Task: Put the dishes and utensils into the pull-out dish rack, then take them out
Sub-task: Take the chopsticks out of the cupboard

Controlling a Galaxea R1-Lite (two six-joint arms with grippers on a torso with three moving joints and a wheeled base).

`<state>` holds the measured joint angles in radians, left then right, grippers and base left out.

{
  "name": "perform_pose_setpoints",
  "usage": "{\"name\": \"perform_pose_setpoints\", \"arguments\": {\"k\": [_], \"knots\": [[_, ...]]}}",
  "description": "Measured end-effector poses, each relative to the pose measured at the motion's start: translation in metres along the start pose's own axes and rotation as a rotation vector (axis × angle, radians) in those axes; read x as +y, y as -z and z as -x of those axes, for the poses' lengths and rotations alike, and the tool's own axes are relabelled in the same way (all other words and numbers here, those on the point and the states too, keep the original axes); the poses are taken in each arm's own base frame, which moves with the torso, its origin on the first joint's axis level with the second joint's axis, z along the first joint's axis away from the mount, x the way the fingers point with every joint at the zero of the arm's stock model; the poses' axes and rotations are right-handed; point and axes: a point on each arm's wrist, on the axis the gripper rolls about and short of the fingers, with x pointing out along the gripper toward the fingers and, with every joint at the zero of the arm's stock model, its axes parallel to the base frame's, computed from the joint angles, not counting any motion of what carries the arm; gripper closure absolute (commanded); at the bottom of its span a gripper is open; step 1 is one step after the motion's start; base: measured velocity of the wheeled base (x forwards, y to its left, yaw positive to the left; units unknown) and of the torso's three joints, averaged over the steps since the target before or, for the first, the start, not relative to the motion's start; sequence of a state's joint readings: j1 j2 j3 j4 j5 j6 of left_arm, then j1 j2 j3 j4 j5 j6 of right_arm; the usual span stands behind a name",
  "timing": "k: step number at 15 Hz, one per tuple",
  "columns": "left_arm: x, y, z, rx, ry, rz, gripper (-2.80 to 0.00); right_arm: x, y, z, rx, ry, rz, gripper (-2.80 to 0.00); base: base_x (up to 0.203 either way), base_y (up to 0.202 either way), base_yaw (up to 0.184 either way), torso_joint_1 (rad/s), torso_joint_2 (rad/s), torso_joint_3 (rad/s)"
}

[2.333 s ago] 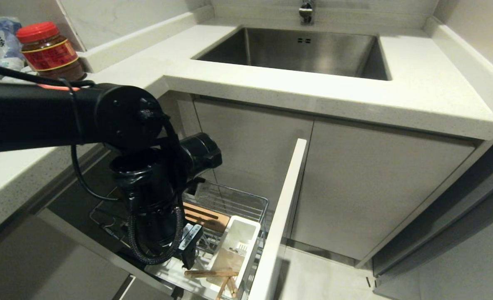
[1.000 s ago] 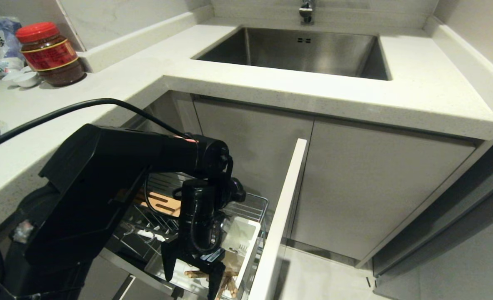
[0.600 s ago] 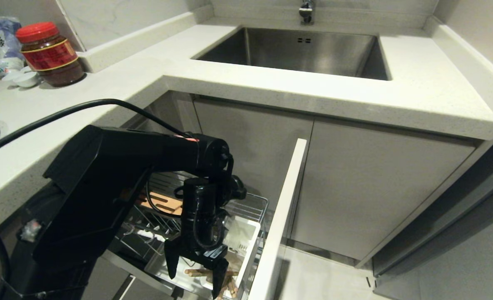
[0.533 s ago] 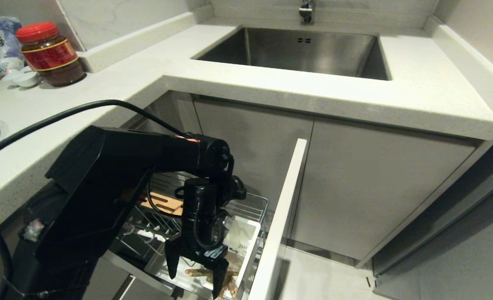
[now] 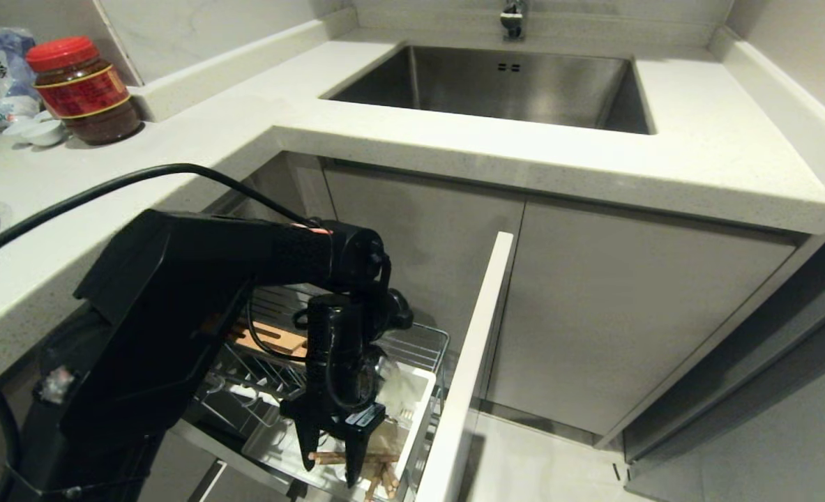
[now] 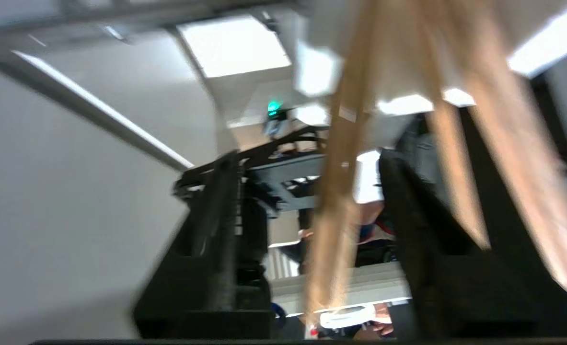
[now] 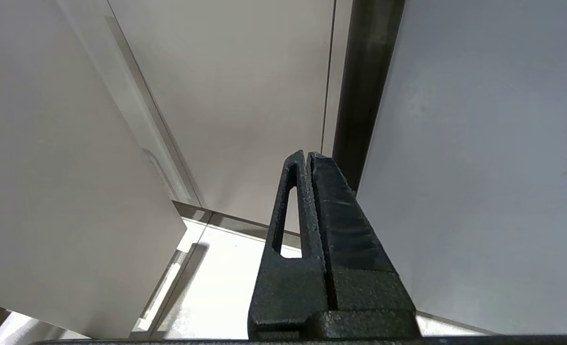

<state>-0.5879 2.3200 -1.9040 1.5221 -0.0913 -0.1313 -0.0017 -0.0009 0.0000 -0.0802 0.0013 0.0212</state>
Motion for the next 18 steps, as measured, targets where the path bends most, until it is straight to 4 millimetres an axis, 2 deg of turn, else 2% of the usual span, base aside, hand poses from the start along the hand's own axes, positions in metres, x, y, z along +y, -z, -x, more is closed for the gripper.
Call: {"name": "perform_pose_setpoints", "arguments": {"k": [12, 18], "knots": [[-0.008, 0.020, 0.019, -0.061, 0.024, -0.029, 0.00, 0.000, 0.000, 0.000, 0.000, 0.000, 0.000, 0.00, 0.000, 0.000, 0.000, 0.000, 0.00, 0.000], [-0.023, 0.064, 0.050, -0.187, 0.027, -0.062, 0.00, 0.000, 0.000, 0.000, 0.000, 0.000, 0.000, 0.00, 0.000, 0.000, 0.000, 0.000, 0.00, 0.000]]}}
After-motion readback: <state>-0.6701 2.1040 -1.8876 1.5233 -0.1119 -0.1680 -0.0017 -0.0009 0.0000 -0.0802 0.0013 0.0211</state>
